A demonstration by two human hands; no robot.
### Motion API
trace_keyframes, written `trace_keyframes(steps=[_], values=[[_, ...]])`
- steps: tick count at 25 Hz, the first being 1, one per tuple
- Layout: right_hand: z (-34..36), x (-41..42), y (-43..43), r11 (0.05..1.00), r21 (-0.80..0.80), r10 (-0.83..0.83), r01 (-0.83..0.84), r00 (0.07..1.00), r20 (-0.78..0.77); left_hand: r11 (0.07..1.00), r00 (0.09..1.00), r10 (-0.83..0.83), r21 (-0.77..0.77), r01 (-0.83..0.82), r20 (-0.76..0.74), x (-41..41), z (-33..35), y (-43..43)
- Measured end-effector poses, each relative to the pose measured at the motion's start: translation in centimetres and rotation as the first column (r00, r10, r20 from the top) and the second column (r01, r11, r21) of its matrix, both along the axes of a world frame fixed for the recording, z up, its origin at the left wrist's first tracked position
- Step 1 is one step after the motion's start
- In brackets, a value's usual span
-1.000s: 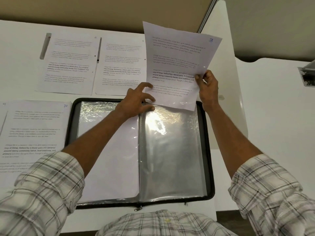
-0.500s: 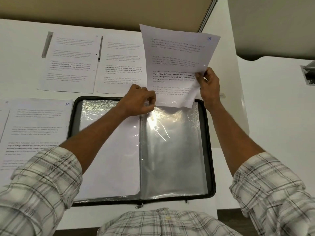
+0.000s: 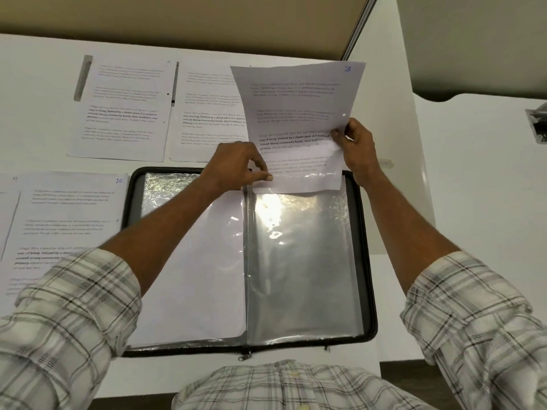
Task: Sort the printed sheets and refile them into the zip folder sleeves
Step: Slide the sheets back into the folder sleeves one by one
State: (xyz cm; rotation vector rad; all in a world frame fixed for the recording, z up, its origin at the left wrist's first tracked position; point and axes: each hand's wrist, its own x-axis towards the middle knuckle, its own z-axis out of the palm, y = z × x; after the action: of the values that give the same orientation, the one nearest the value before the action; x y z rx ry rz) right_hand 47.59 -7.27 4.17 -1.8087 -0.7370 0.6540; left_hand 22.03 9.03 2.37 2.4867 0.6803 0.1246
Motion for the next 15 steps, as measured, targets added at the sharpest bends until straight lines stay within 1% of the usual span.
trace_keyframes(steps=[1,2,4,5,6,8,10,12,15], values=[[-0.3,0.0,0.0,1.0,-0.02,0.0,0.0,1.0,-0.003,0.999,0.999,0.038,0.009,-0.038,0.002,-0.2,-0.1,-0.7],[-0.6,0.0,-0.1,0.999,-0.037,-0.002,0.001,1.0,-0.007,0.993,0.994,0.106,0.043,-0.108,0.035,-0.5,-0.3,-1.8],[-1.2,0.2,0.0,0.996,-0.087,0.006,-0.007,1.0,-0.017,0.961,0.956,0.236,0.106,-0.257,0.176,-1.3,-1.2,-4.7],[-1.6,0.3,0.2,0.99,-0.137,0.015,-0.018,1.0,-0.021,0.956,0.942,0.244,0.107,-0.274,0.228,-1.8,-1.8,-6.4],[-1.8,0.5,0.5,0.979,-0.204,0.027,-0.031,0.999,-0.022,0.965,0.944,0.213,0.098,-0.244,0.252,-2.1,-2.4,-8.1],[-1.9,0.4,1.2,0.95,-0.306,0.058,-0.065,0.998,-0.031,0.987,0.973,0.086,0.116,-0.113,0.216,-2.4,-3.7,-11.4],[-1.6,-0.3,1.8,0.959,-0.276,0.049,-0.068,0.996,-0.077,0.989,0.989,0.009,0.146,-0.032,0.151,-2.4,-4.5,-13.6],[-1.4,-1.0,2.0,0.973,-0.216,0.055,-0.076,0.993,-0.106,0.987,0.994,0.002,0.158,-0.02,0.109,-2.4,-4.8,-14.6],[-1.5,-1.0,1.6,0.963,-0.228,0.121,-0.146,0.985,-0.123,0.982,0.998,-0.007,0.19,-0.006,0.067,-2.3,-4.8,-14.8]])
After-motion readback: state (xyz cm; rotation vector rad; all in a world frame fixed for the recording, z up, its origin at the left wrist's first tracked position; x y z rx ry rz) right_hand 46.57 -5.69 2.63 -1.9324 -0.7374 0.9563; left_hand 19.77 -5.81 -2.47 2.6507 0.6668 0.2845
